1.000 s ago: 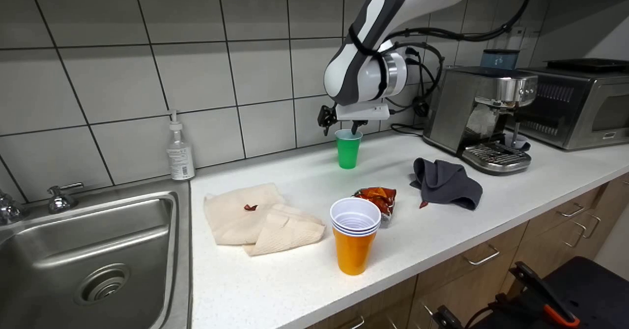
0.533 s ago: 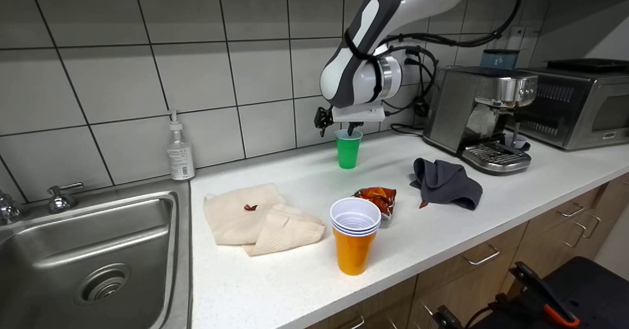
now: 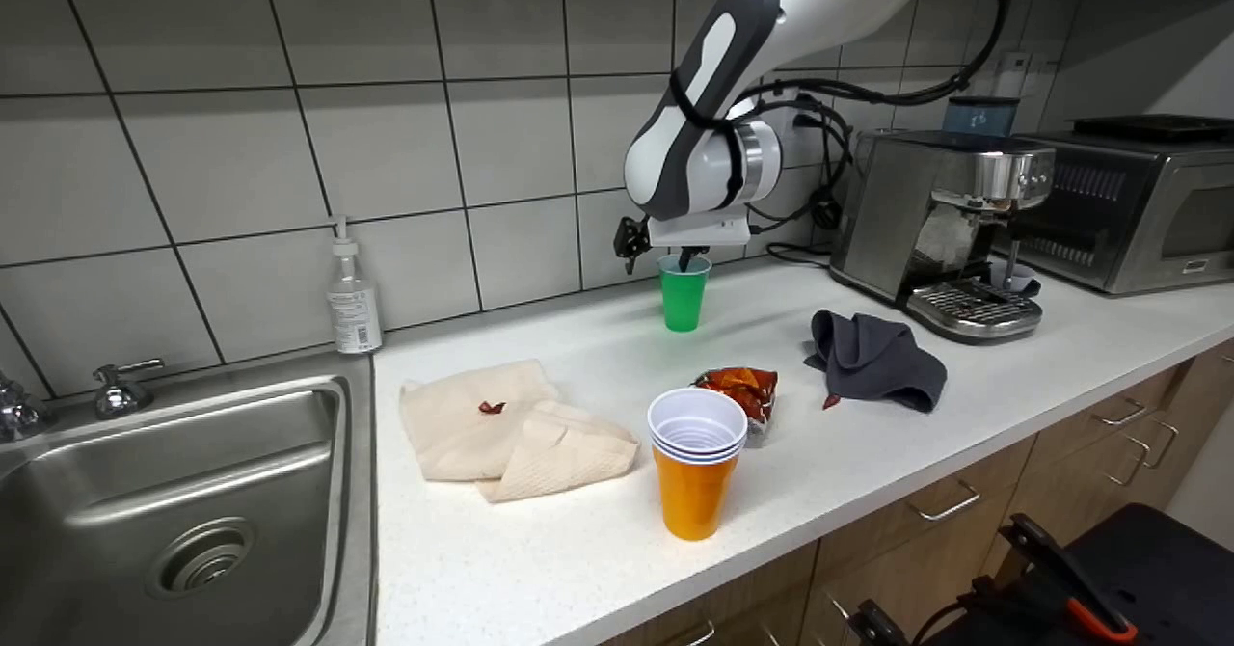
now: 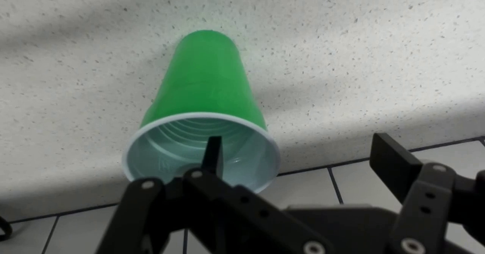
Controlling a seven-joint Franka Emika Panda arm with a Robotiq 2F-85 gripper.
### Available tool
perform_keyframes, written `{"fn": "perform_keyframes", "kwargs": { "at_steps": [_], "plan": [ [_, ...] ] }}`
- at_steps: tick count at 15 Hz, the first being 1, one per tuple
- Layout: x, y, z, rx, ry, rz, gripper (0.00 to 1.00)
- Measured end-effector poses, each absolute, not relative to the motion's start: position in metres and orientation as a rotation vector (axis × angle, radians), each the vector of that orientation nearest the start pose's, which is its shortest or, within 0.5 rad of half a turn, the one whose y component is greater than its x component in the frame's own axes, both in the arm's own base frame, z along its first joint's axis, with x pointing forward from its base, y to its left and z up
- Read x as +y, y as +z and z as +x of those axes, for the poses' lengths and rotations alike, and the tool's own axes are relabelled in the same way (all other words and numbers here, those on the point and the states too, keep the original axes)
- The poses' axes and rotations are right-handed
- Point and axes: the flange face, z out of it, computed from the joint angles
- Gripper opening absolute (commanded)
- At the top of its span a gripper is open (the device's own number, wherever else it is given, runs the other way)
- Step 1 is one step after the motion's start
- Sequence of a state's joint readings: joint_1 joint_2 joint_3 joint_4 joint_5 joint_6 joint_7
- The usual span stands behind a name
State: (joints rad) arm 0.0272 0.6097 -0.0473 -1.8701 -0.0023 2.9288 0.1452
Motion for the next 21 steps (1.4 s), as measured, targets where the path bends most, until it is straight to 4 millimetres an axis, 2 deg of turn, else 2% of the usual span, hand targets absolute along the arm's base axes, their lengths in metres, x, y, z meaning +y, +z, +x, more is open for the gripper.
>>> {"fn": "perform_keyframes", "kwargs": {
  "at_steps": [6, 7, 9, 17, 18, 21],
  "plan": [
    [-0.0109, 0.2328, 0.6783, 0.228, -0.704, -3.051, 1.0],
    [-0.0113, 0.2329, 0.6787, 0.229, -0.705, -3.051, 0.75],
    [-0.0122, 0.2328, 0.6795, 0.229, -0.707, -3.051, 0.66],
    [-0.0143, 0.2305, 0.6811, 0.222, -0.707, -3.054, 0.03],
    [-0.0147, 0.2304, 0.6812, 0.223, -0.707, -3.054, 0.0],
    [-0.0175, 0.2319, 0.6823, 0.225, -0.713, -3.054, 0.01]
  ]
}}
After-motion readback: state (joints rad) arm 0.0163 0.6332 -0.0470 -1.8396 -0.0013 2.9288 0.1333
